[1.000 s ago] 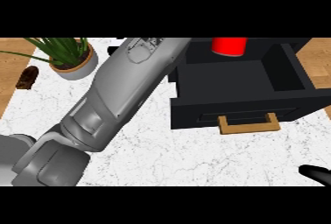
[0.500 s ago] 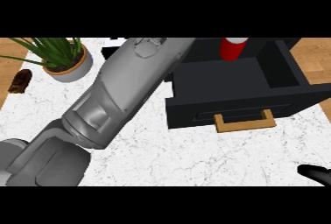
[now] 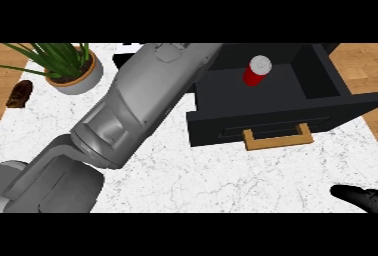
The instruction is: Pick up the can, place it into the drawer and close the drawer
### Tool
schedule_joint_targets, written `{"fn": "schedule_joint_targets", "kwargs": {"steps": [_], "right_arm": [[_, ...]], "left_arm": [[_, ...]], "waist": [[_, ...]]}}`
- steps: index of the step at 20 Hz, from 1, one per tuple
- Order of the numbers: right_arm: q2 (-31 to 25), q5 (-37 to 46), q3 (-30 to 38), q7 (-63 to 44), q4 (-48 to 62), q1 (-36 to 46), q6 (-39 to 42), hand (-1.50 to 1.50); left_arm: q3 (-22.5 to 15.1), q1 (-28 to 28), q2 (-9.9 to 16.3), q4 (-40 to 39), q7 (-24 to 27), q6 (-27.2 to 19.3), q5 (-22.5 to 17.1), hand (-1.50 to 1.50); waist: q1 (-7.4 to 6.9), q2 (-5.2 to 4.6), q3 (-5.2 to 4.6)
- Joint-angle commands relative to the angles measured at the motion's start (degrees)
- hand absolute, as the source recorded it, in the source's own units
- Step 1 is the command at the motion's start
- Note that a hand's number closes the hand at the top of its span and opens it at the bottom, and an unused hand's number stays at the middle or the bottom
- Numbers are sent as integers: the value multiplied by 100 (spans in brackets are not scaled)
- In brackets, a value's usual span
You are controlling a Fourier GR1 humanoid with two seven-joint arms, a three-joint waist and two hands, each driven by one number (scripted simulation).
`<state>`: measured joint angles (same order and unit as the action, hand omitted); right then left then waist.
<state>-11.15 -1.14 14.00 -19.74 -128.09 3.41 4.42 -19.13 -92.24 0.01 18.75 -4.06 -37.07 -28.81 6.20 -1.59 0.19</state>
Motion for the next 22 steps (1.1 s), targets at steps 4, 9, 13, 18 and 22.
{"fn": "schedule_joint_targets", "kwargs": {"steps": [4, 9, 13, 18, 22], "right_arm": [[-495, 694, -196, 530, 283, 396, 267, -150], [-676, 1743, -648, 1036, 841, 551, 223, -150], [-781, 2679, -1162, 1140, 1208, 799, 56, -150], [-799, 3625, -1690, 1198, 2184, 1483, -197, -150], [-718, 4075, -1867, 1515, 3101, 1833, -452, -150]], "left_arm": [[66, -58, -1, -23, 112, -39, -396, -150], [200, -45, -1, 49, 410, -60, -666, -150], [181, 43, -1, -46, 551, -7, -733, -150], [179, -259, -1, -191, 444, 51, -688, -150], [87, -46, -1, -204, 557, 93, -642, -150]], "waist": [[-45, -18, -2], [-134, -45, -1], [-258, -21, -5], [-468, 8, -11], [-499, 49, -11]]}}
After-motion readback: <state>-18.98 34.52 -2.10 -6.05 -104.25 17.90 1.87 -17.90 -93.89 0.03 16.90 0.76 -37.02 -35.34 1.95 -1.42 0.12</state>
